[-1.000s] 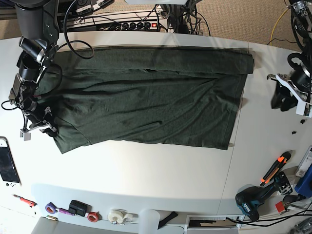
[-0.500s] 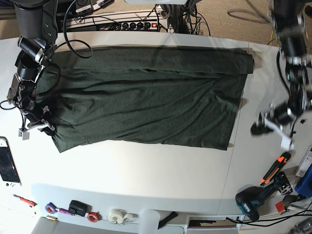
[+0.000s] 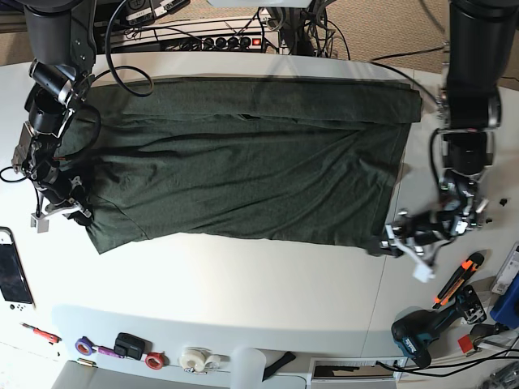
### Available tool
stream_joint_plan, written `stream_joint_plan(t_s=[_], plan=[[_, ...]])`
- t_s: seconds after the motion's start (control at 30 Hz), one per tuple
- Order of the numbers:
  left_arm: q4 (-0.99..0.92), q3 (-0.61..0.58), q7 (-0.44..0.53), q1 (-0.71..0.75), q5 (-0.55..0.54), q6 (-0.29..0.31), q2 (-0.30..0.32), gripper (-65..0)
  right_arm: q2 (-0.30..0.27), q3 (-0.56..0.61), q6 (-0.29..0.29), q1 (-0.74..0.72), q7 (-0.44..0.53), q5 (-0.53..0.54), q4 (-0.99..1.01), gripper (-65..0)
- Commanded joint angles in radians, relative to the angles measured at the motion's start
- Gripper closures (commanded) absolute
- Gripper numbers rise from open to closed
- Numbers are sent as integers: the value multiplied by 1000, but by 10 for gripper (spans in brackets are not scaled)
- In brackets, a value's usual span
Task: Layout the t-shirt on the table in an organized manner, then fold the t-shirt properly
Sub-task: 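Grasp the two hem corners of the shirt with both grippers, then fold the hem over onto the collar edge with both grippers, then release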
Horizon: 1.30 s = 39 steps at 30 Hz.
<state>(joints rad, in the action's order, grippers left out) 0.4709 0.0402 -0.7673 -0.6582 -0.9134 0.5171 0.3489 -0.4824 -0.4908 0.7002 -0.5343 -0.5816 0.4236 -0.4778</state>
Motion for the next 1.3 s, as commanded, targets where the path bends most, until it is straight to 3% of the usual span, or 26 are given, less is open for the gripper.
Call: stream_joint_plan(t_s=[0.0,0.17,0.3,0.33,0.4,0.5,0.73,1.0,1.13,1.27], plan=[[5,-5,-26,-18,23,-10,-5,-258,-22,-2,-2,-23,13,5,-13,0],[5,-5,-23,-21,43,-10,-33,-233,-22,-2,-2,-23,14,6,-13,0],[14,-4,39,-23,45,-9,-29,0,-22,-2,-2,-23,19,6,-13,0],[21,-4,55,-23,45,-1,-27,0,-22,-2,-2,-23,27,6,-13,0],[39,-4,70,-23,37,48,-22,0,-25,-2,-2,-23,36,18,-16,0],[74,-2,54,-21,-16,171,-5,0,-29,-27,-2,-22,13,67,-55,0],[142,-2,-206,-20,-341,181,61,0,-15,-190,-2,3,-287,235,-295,0],[145,-2,-426,13,-570,181,119,0,-13,-198,-2,154,-518,508,-507,0],[157,-2,-547,42,-570,181,154,0,-14,-198,-2,241,-557,608,-570,0],[192,-3,-571,76,-570,181,192,0,-13,-198,-2,320,-588,675,-645,0]])
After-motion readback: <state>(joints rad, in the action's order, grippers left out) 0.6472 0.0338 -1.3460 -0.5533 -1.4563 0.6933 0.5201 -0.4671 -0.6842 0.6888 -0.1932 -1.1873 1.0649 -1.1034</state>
